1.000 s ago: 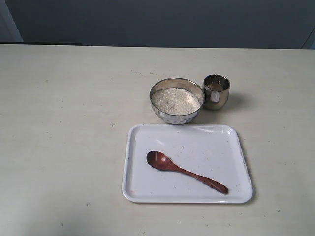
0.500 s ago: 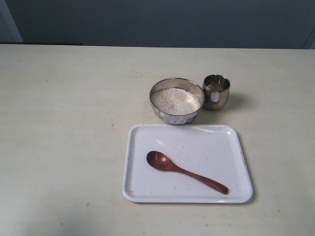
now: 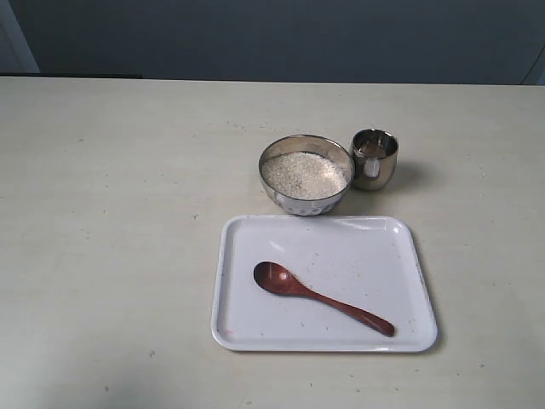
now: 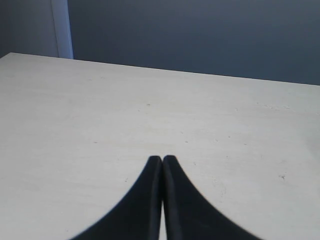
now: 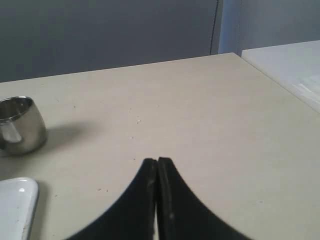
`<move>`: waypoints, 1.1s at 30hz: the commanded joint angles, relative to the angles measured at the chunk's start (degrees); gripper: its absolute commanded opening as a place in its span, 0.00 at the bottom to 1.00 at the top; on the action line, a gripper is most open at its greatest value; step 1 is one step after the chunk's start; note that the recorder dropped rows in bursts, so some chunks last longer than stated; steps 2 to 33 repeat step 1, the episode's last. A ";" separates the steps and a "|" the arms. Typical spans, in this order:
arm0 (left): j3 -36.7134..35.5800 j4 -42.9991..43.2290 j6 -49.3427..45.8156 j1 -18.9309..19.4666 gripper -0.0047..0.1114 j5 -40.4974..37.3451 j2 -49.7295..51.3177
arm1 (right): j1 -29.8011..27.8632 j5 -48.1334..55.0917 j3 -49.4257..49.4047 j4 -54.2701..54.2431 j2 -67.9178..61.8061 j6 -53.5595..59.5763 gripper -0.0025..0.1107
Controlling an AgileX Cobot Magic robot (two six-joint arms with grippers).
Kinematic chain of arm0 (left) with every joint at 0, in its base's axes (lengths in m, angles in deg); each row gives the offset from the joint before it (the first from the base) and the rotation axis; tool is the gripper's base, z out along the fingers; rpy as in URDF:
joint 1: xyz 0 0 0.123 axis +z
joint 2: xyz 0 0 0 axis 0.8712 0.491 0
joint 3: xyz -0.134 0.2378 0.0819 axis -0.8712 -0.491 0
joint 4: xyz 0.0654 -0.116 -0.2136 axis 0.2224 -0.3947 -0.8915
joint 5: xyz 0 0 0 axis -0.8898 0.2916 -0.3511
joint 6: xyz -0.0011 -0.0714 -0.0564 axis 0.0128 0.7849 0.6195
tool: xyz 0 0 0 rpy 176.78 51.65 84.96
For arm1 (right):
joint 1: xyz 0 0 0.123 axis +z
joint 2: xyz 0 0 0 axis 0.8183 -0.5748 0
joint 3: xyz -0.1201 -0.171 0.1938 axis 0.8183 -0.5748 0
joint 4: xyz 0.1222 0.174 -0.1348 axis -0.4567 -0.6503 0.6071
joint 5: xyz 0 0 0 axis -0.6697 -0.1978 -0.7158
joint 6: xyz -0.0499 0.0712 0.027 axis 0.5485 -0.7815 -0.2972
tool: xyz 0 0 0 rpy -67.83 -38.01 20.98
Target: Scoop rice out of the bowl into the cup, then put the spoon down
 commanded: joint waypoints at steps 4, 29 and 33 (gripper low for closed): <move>0.23 0.06 0.37 -0.37 0.04 0.76 -0.03 | -0.29 -1.00 -0.26 0.39 0.35 0.00 0.02; 0.23 0.06 0.37 -0.37 0.04 0.76 -0.03 | -0.29 -1.00 -0.26 0.39 0.35 0.00 0.02; 0.23 0.06 0.37 -0.37 0.04 0.76 -0.03 | -0.29 -1.00 -0.26 0.39 0.35 0.00 0.02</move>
